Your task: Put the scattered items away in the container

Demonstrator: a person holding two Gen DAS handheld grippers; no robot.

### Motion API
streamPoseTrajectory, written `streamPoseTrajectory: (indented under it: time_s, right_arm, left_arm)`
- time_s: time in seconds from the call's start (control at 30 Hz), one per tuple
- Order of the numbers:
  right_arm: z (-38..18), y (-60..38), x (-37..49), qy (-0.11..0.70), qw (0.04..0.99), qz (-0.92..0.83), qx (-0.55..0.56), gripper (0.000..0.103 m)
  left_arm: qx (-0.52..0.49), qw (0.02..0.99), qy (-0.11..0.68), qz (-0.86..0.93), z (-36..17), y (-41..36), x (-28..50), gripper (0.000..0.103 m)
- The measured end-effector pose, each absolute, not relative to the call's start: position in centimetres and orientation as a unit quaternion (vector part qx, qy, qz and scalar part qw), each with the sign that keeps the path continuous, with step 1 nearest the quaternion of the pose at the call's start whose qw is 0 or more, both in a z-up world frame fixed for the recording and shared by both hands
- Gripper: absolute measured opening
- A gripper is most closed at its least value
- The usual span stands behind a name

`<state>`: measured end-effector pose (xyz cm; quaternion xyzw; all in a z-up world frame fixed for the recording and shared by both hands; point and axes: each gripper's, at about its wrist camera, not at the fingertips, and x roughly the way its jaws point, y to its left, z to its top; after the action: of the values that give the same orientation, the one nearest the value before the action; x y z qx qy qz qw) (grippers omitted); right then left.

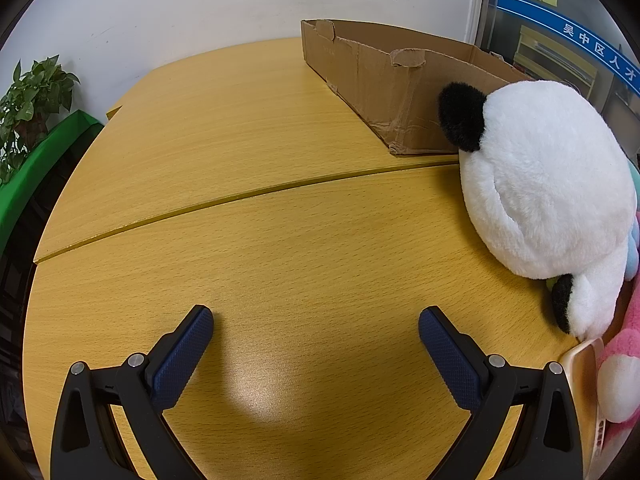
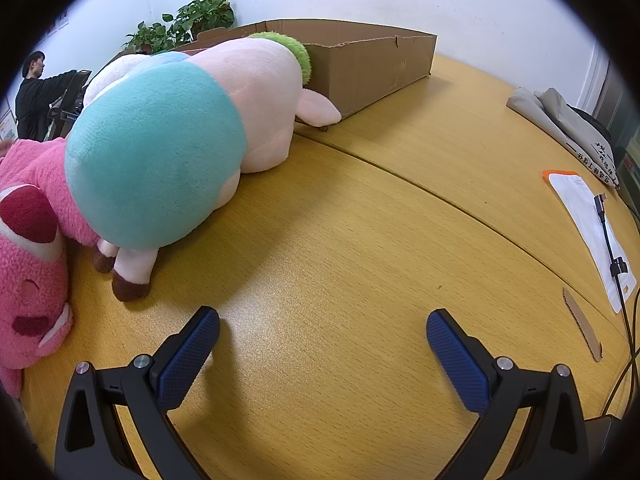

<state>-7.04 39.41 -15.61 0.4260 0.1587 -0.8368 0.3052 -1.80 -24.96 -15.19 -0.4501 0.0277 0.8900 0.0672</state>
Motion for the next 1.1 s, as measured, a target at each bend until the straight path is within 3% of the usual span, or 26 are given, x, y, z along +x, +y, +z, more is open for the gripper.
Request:
streamPoseTrajectory:
  time_s: [0.6, 0.77, 0.93, 1.1]
  right_arm:
    - [-15.6, 39.2, -6.9, 0.156, 0.298, -0.839, 0.428, 0.103]
    - [-15.6, 38.9, -6.1, 0.125, 0.234, -0.859, 0.438, 0.103]
    - [-14.8, 39.5, -3.7, 0.095, 0.185, -0.853, 0.479, 0.103]
    - [-7.6, 40.4, 5.0, 0.043, 0.139, -0.912, 0.385, 0.103]
  left_arm:
    - [-0.451, 0.067, 0.028, 0.890, -15.2, -24.9, -1.9, 0.103]
    - [-0.453, 0.048, 0.020, 0.890, -15.1, -24.7, -1.6, 0.103]
    - [-0.449, 0.000, 0.036, 0.893, -13.7, -23.9, 3.2, 0.103]
    - [-0.367, -0.079, 0.021, 0.927, -6.9, -21.8, 12.6, 0.103]
